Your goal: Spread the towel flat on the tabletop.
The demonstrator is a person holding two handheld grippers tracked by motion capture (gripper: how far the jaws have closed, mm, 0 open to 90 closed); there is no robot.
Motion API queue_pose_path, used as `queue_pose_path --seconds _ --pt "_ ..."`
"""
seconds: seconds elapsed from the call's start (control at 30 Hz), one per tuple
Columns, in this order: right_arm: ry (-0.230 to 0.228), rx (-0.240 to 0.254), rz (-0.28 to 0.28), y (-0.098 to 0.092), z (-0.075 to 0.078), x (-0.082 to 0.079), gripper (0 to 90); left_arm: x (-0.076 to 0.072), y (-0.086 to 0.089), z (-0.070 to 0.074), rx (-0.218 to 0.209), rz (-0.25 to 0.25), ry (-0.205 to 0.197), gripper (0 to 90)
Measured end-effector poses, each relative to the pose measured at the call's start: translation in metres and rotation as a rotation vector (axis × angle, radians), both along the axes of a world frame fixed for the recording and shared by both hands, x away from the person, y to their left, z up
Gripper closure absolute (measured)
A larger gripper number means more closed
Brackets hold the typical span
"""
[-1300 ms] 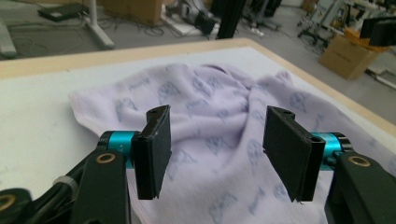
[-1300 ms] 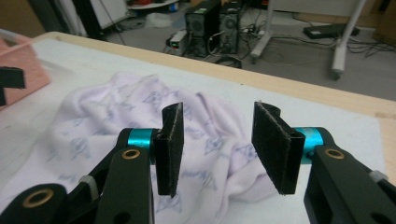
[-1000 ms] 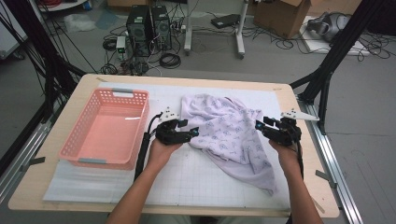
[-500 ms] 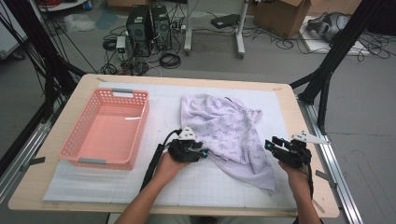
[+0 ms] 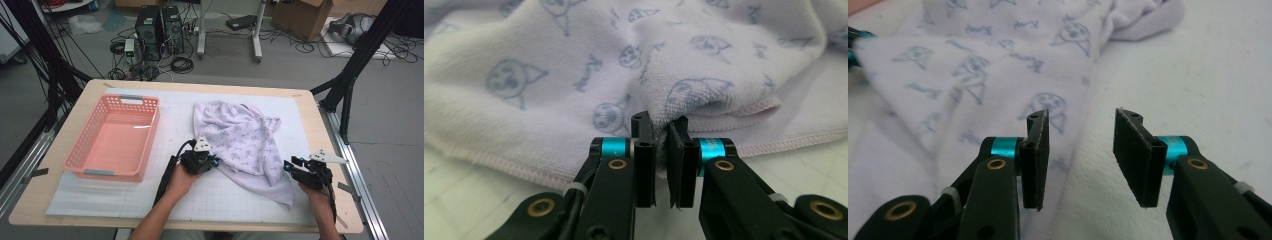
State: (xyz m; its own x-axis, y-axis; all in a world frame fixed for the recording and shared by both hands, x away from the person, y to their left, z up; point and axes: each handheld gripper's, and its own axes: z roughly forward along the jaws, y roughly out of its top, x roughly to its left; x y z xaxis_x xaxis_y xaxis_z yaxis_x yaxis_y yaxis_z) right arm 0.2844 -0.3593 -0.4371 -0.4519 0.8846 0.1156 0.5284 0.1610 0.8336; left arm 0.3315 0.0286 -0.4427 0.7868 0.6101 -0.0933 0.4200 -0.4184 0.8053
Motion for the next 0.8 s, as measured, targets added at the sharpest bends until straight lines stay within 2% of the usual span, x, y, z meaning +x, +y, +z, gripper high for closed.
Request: queue_pose_path --seconds 0.17,0.3,0.37,0.5,0.6,0.63,0.67,0.7,0.77,0.8 --pt "0.023 0.002 -0.021 -0.002 -0.004 0.001 58.0 -0.014 0.033 0.002 -0.057 0.043 0.004 83.0" --pt "0.024 -0.008 -0.003 0.004 -0.005 0.003 58.2 -0.029 0.056 0.005 -0.096 0.058 0.0 82.9" --pt "0.039 -0.005 0.01 0.01 -0.007 0.005 58.1 -0.036 0.065 0.006 -0.098 0.062 -0.003 82.8" --pt "0.065 -0.047 0.037 0.026 -0.011 0.012 56.7 -0.046 0.079 0.005 -0.104 0.075 -0.008 82.7" --pt "0.074 -0.139 0.045 0.038 -0.013 0.015 57.5 -0.049 0.085 0.002 -0.114 0.087 0.003 82.2" --pt "0.074 -0.141 0.045 0.04 -0.012 0.015 63.5 -0.049 0.086 0.001 -0.117 0.089 0.005 81.3" --pt "0.083 -0.132 0.055 0.039 -0.012 0.016 74.6 -0.049 0.085 0.0 -0.125 0.098 0.007 78.6" --pt "0.085 -0.148 0.061 0.039 -0.01 0.015 86.3 -0.048 0.085 0.0 -0.131 0.11 0.008 72.4" --pt "0.067 -0.235 0.031 0.036 -0.006 0.011 87.2 -0.047 0.086 0.001 -0.153 0.12 0.012 55.9" --pt "0.067 -0.249 0.012 0.031 -0.004 0.008 87.2 -0.047 0.086 0.002 -0.162 0.126 0.01 50.9"
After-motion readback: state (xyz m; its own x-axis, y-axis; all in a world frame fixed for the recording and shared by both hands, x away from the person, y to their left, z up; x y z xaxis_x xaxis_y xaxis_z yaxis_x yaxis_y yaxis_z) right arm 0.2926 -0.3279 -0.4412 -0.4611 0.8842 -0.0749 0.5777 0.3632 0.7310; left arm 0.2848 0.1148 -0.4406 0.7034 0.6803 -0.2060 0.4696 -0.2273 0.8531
